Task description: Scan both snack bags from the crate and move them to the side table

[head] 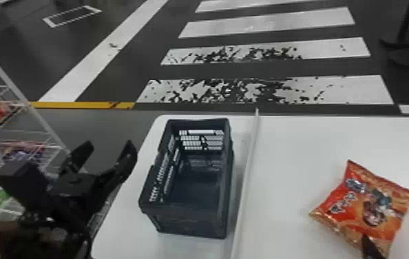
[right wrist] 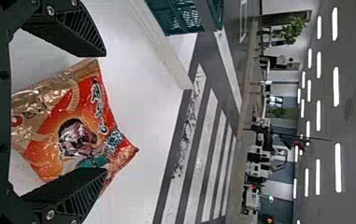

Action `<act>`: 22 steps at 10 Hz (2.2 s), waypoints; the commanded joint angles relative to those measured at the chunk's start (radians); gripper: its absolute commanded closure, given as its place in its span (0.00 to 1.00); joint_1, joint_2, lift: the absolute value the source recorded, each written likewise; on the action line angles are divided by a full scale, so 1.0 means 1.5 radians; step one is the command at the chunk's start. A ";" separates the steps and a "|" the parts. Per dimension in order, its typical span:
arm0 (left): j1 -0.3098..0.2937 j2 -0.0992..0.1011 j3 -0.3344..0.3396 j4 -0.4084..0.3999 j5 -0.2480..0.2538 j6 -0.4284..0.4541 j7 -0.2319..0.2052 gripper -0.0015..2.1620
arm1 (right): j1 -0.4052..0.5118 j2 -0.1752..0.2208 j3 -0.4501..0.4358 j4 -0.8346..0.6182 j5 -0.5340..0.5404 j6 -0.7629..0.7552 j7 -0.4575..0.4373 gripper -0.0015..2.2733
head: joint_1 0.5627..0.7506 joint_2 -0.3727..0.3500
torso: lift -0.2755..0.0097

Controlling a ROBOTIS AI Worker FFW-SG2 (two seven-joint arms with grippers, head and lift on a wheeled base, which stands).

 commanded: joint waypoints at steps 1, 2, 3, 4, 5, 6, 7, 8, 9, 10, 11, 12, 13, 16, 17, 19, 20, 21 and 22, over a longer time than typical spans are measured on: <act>-0.002 -0.001 -0.017 0.010 -0.008 -0.016 0.000 0.05 | 0.005 -0.004 0.038 -0.029 0.068 0.083 -0.023 0.05 | 0.70 0.93 | 0.63; -0.002 0.000 -0.027 0.012 -0.009 -0.016 -0.003 0.05 | -0.004 -0.037 0.087 -0.040 0.111 0.140 -0.063 0.06 | 0.70 0.93 | 0.63; -0.003 -0.001 -0.034 0.015 -0.012 -0.018 -0.007 0.05 | -0.027 -0.060 0.150 -0.049 0.178 0.230 -0.095 0.06 | 0.70 0.92 | 0.63; -0.003 -0.001 -0.043 0.017 -0.017 -0.020 -0.007 0.05 | -0.051 -0.069 0.210 -0.055 0.244 0.310 -0.123 0.06 | 0.70 0.93 | 0.63; -0.003 -0.001 -0.049 0.018 -0.018 -0.020 -0.009 0.05 | -0.078 -0.084 0.258 -0.060 0.267 0.371 -0.160 0.06 | 0.70 0.93 | 0.63; -0.003 -0.003 -0.058 0.021 -0.024 -0.024 -0.012 0.05 | -0.107 -0.083 0.290 -0.059 0.286 0.408 -0.185 0.06 | 0.70 0.93 | 0.63; -0.004 -0.004 -0.070 0.024 -0.032 -0.026 -0.013 0.05 | -0.131 -0.069 0.307 -0.053 0.286 0.426 -0.195 0.06 | 0.70 0.92 | 0.63; -0.009 -0.003 -0.079 0.028 -0.036 -0.026 -0.014 0.05 | -0.164 -0.053 0.324 -0.042 0.287 0.451 -0.205 0.06 | 0.70 0.92 | 0.63; -0.011 -0.002 -0.083 0.031 -0.037 -0.026 -0.015 0.05 | -0.195 -0.029 0.334 -0.022 0.287 0.465 -0.205 0.06 | 0.70 0.92 | 0.63; -0.011 0.000 -0.085 0.032 -0.037 -0.026 -0.016 0.05 | -0.229 -0.006 0.350 0.012 0.288 0.475 -0.206 0.06 | 0.70 0.92 | 0.63; -0.011 0.003 -0.086 0.034 -0.037 -0.024 -0.018 0.05 | -0.261 0.009 0.366 0.065 0.288 0.469 -0.216 0.05 | 0.70 0.93 | 0.63; -0.011 0.003 -0.086 0.038 -0.037 -0.024 -0.021 0.05 | -0.291 0.018 0.383 0.120 0.288 0.457 -0.228 0.05 | 0.70 0.94 | 0.63; -0.011 0.005 -0.086 0.043 -0.036 -0.026 -0.025 0.05 | -0.320 0.024 0.402 0.162 0.298 0.457 -0.237 0.06 | 0.70 0.95 | 0.63; -0.014 0.003 -0.093 0.069 -0.034 -0.051 -0.034 0.05 | -0.362 0.030 0.449 0.165 0.366 0.570 -0.254 0.06 | 0.70 0.97 | 0.63; -0.018 0.002 -0.102 0.071 -0.034 -0.051 -0.035 0.05 | -0.378 0.030 0.474 0.176 0.384 0.625 -0.272 0.06 | 0.70 0.95 | 0.63; -0.024 0.001 -0.110 0.070 -0.034 -0.051 -0.036 0.05 | -0.381 0.030 0.493 0.187 0.394 0.653 -0.273 0.06 | 0.70 0.91 | 0.63; -0.025 0.002 -0.115 0.070 -0.036 -0.051 -0.036 0.05 | -0.385 0.030 0.502 0.187 0.394 0.660 -0.273 0.06 | 0.70 0.90 | 0.63; -0.025 0.003 -0.117 0.070 -0.037 -0.051 -0.036 0.05 | -0.391 0.038 0.510 0.196 0.394 0.666 -0.273 0.06 | 0.70 0.90 | 0.63; -0.025 0.003 -0.118 0.070 -0.037 -0.051 -0.036 0.05 | -0.405 0.044 0.519 0.216 0.394 0.666 -0.273 0.06 | 0.70 0.90 | 0.63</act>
